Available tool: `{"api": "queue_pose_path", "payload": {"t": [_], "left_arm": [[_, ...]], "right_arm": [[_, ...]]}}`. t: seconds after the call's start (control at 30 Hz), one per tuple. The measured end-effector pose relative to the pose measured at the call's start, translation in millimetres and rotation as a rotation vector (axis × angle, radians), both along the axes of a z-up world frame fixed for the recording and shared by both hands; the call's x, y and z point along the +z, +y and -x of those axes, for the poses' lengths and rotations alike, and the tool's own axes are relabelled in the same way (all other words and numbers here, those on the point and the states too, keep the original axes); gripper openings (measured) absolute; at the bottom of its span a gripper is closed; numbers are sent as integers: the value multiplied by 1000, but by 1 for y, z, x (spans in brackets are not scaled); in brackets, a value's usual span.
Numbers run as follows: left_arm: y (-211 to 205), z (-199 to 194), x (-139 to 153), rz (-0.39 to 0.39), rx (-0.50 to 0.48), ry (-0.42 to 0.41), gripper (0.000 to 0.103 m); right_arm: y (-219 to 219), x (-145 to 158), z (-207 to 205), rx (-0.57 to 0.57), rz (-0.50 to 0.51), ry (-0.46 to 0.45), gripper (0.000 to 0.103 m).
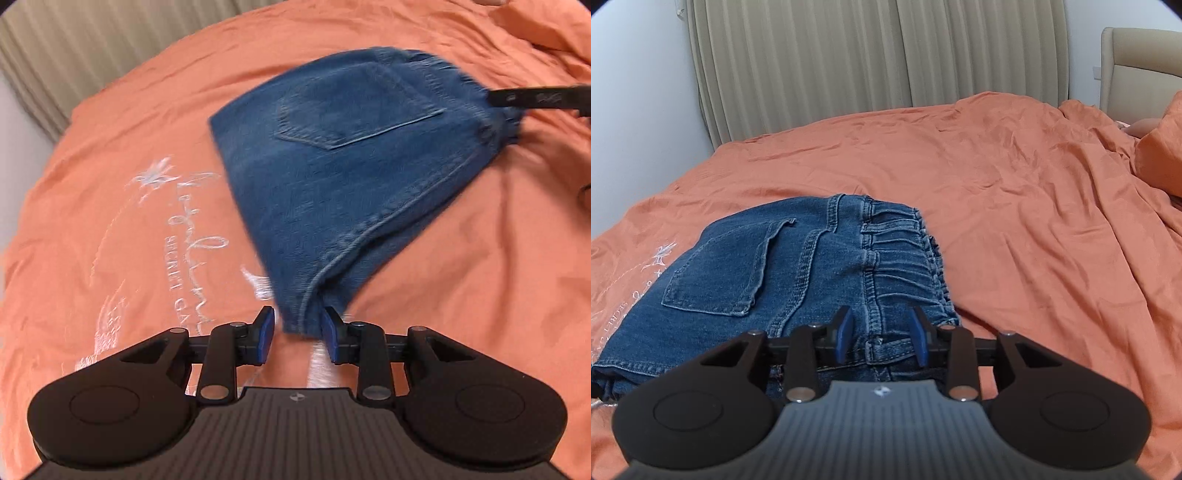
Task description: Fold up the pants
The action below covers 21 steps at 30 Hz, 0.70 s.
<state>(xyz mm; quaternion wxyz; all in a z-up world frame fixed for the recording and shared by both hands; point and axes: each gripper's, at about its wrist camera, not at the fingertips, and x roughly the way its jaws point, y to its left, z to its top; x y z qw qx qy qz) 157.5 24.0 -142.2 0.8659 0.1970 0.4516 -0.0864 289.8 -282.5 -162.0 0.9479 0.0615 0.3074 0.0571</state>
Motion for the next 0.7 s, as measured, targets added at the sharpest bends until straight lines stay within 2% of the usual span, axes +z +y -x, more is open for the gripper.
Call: {"api": "queue_pose_path", "payload": {"t": [0.13,0.3,0.47,0.7], "left_arm": [[-1,-7,-7,1,25,-9,43],[-10,-12,-6,-39,-8,7,27],[-10,-7,-3,-75,-26,2,22],[-2,-15,-22,-96,-21,72,18]], "right_arm": [[-1,0,1,0,-10,0,30],[-2,-1,0,3,-9,1,30],[-4,-3,-3,6,-16,15,30],[-2,-7,-7,17,-8,37,31]]}}
